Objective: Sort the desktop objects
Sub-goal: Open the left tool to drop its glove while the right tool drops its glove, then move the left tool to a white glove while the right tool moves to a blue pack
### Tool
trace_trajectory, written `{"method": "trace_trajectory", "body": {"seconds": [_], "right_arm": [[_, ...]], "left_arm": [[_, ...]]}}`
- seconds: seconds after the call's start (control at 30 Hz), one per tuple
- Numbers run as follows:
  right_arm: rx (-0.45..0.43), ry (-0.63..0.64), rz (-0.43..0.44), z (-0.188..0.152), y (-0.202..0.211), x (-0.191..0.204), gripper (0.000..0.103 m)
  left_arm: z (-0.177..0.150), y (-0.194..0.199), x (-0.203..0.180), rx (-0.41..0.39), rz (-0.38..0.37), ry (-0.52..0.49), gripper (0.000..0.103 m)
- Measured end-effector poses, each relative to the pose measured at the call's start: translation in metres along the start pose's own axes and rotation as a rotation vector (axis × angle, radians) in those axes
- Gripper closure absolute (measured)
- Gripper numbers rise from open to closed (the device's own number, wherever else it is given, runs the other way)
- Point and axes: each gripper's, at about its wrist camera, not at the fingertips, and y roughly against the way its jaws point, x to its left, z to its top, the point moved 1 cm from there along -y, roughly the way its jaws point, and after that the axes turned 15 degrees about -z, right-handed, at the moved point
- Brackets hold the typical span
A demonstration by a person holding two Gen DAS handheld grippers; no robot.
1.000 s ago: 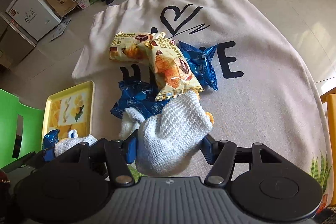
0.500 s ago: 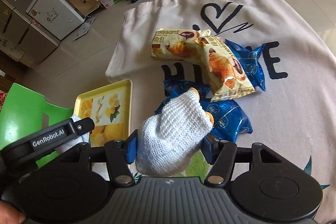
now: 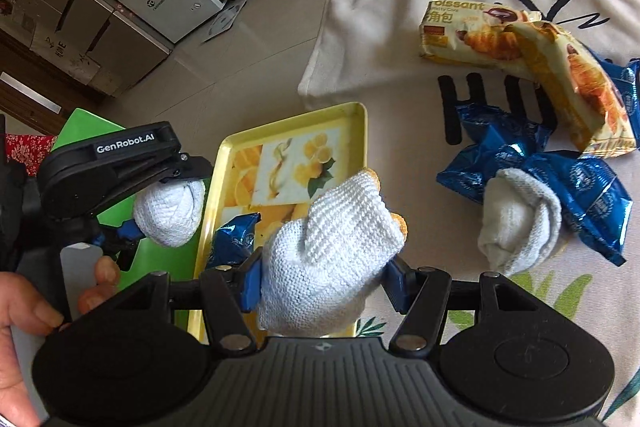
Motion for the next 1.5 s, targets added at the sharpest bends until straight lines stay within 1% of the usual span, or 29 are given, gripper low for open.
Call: {"method": "trace_trajectory", "body": {"seconds": [0.13, 0.27, 0.3, 0.33, 0.37, 0.43, 0.57, 0.67, 0.77, 0.83, 1.0, 1.23, 1.33, 1.5], "right_arm": [[-0.004, 0.004, 0.028, 0.0, -0.014, 0.017, 0.043], [0.002, 0.005, 0.078, 0.003, -0.025, 0.029, 0.041], [0.002, 0.001, 0.086, 0.005, -0.028, 0.032, 0.04], [0.0, 0.0, 0.089, 0.007, -0.029, 0.033, 0.04], [-0.004, 0.002, 0.094, 0.009, -0.03, 0.035, 0.04], [-0.013, 0.003, 0.091, 0.012, -0.029, 0.035, 0.037], [-0.022, -0.019, 0.093, 0.017, -0.024, 0.029, 0.036], [-0.031, -0.012, 0.069, 0.019, -0.021, 0.024, 0.036], [-0.031, -0.02, 0.04, 0.024, -0.014, 0.013, 0.036], [-0.032, -0.031, 0.033, 0.026, -0.009, 0.005, 0.036], [-0.053, -0.029, 0.001, 0.033, 0.006, -0.013, 0.036], [-0.1, -0.037, -0.061, 0.042, 0.029, -0.043, 0.035], [-0.122, -0.061, -0.099, 0.047, 0.039, -0.059, 0.035], [-0.139, -0.137, -0.168, 0.056, 0.053, -0.091, 0.035]], "left_arm": [[0.009, -0.008, 0.013, 0.004, 0.0, 0.032, 0.031], [0.02, -0.016, 0.026, -0.006, 0.041, 0.047, 0.028], [0.022, -0.016, 0.028, -0.011, 0.061, 0.05, 0.026], [0.023, -0.016, 0.03, -0.016, 0.083, 0.053, 0.021], [0.023, -0.015, 0.032, -0.022, 0.096, 0.056, 0.019], [0.023, -0.013, 0.033, -0.026, 0.101, 0.066, 0.009], [0.024, -0.01, 0.028, -0.036, 0.094, 0.068, 0.007], [0.021, -0.006, 0.018, -0.046, 0.073, 0.051, 0.006], [0.016, -0.004, 0.004, -0.044, 0.061, 0.008, 0.004], [0.01, -0.003, -0.007, -0.041, 0.054, -0.02, 0.001], [-0.006, -0.005, -0.036, -0.013, -0.009, -0.093, 0.001], [-0.027, -0.008, -0.07, 0.015, -0.056, -0.166, 0.001], [-0.034, -0.011, -0.082, 0.02, -0.058, -0.188, 0.001], [-0.047, -0.018, -0.103, 0.046, -0.089, -0.212, 0.001]]}}
